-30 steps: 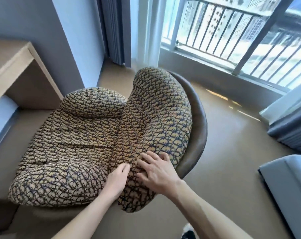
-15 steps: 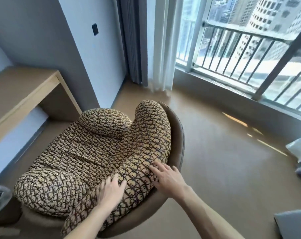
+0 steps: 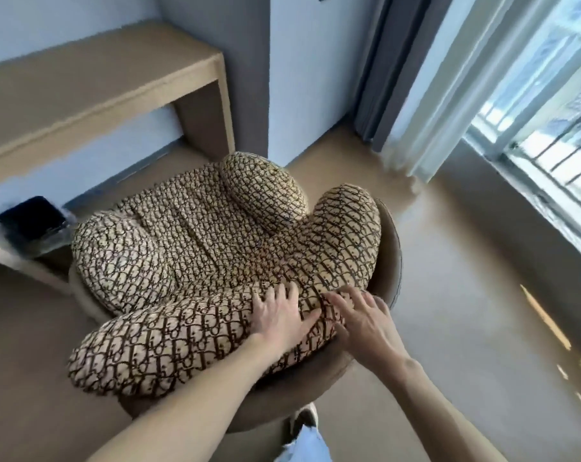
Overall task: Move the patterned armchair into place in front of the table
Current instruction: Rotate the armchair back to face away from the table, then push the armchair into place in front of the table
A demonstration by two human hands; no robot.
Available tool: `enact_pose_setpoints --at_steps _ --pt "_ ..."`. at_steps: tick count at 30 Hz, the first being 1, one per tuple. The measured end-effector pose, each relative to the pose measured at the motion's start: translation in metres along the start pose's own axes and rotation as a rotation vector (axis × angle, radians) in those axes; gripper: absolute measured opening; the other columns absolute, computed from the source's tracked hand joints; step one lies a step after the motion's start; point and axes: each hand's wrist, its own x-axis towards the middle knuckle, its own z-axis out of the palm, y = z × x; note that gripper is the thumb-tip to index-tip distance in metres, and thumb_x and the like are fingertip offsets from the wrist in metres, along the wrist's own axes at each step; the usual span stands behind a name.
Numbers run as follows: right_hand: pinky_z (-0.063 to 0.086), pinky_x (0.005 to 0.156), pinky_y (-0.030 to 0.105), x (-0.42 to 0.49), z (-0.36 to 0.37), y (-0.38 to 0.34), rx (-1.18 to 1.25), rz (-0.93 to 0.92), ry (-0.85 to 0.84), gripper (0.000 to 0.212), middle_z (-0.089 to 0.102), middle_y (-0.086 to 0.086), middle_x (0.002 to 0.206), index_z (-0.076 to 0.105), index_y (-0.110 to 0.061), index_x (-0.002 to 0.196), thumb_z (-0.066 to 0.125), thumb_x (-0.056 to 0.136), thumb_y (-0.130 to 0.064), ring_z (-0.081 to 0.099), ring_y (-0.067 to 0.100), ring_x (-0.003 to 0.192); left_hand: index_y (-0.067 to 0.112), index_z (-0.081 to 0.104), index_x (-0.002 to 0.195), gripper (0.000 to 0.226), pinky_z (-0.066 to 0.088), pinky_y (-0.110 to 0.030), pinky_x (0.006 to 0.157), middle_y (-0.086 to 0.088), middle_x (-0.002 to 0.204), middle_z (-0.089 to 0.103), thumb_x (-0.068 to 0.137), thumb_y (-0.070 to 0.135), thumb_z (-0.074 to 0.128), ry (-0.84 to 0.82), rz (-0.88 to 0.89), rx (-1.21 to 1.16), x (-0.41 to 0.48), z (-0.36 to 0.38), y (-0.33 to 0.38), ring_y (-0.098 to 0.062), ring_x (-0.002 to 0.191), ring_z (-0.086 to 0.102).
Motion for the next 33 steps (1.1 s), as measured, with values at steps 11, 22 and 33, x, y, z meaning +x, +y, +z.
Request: enact_pose_setpoints --at_steps 11,22,33 --pt "0.008 0.127 0.061 0.06 -0.008 0.087 -0.033 -0.286 -0.205 0.087 -0.002 -0.01 0.173 -0.012 -0.054 0.155 0.051 0.096 -0.053 -0.011 0.018 0.159 0.014 0.024 0.158 0.1 0.012 -0.057 0.125 -0.013 0.162 0.036 0.089 0.083 0.001 0.088 -0.09 -0.023 0.008 0.014 0.031 -0.029 0.151 0.03" --pt "0.019 0.122 0.067 0.103 0.014 0.139 -0.073 -0.644 -0.063 0.085 0.008 -0.012 0.173 0.012 -0.044 0.161 0.054 0.089 -0.057 0.004 0.022 0.16 0.036 0.033 0.156 0.061 0.019 -0.06 0.121 -0.001 0.165 0.033 0.102 0.065 0.031 0.327 -0.393 -0.06 -0.035 0.042 0.067 -0.027 0.155 0.023" --pt "0.017 0.122 0.066 0.109 0.035 0.154 -0.006 -0.681 -0.008 0.096 0.012 -0.014 0.172 0.013 -0.043 0.161 0.054 0.074 -0.043 0.008 0.02 0.16 0.044 0.014 0.16 0.067 0.016 -0.066 0.12 0.008 0.171 0.009 0.099 0.066 0.029 0.395 -0.698 0.014 -0.091 0.064 0.047 -0.026 0.158 0.004"
